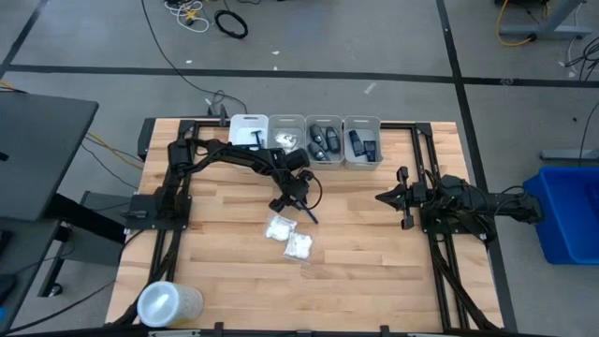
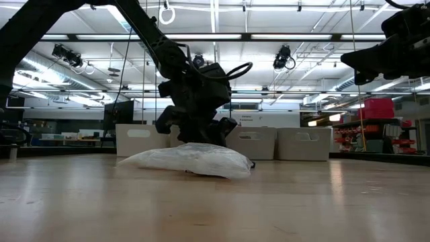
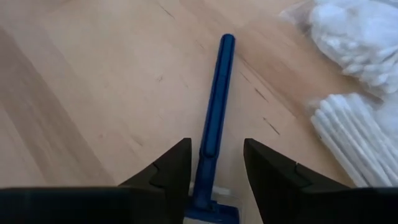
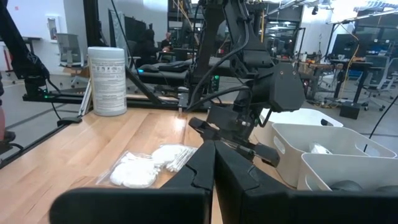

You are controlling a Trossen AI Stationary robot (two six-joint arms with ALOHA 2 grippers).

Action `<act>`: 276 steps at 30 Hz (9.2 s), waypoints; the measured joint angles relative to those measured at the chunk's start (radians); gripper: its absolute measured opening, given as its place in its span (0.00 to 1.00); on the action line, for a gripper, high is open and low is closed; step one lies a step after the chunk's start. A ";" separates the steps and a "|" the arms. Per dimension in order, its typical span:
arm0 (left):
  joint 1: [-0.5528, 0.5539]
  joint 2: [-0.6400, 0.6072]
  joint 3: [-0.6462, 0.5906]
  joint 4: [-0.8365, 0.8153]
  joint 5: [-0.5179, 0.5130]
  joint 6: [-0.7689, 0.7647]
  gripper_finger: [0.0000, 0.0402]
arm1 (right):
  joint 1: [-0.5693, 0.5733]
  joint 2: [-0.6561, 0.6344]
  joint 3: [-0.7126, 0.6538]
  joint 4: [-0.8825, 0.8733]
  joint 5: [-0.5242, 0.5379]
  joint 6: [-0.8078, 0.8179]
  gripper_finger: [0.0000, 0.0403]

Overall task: Pick & Place Travel size toiletries
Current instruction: Put the blue razor into the white bin, then put the white cotton pack into the left gray bin

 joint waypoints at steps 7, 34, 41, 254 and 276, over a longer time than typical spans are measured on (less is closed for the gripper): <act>0.000 0.000 0.000 0.000 -0.057 0.000 0.34 | 0.000 0.000 0.000 0.000 0.000 0.000 0.03; 0.000 0.000 0.000 0.000 -0.063 0.000 0.17 | 0.000 0.000 0.000 0.000 0.000 0.000 0.03; 0.000 0.000 0.000 0.000 -0.073 -0.003 0.14 | 0.000 0.000 0.000 0.000 0.000 0.000 0.03; 0.156 -0.757 -0.301 -0.178 -0.779 -1.082 0.37 | 0.000 0.000 0.000 0.000 0.000 0.000 0.03; -0.052 -0.755 -0.409 -0.071 -0.443 -0.978 0.34 | 0.000 0.000 0.000 0.000 0.000 0.000 0.03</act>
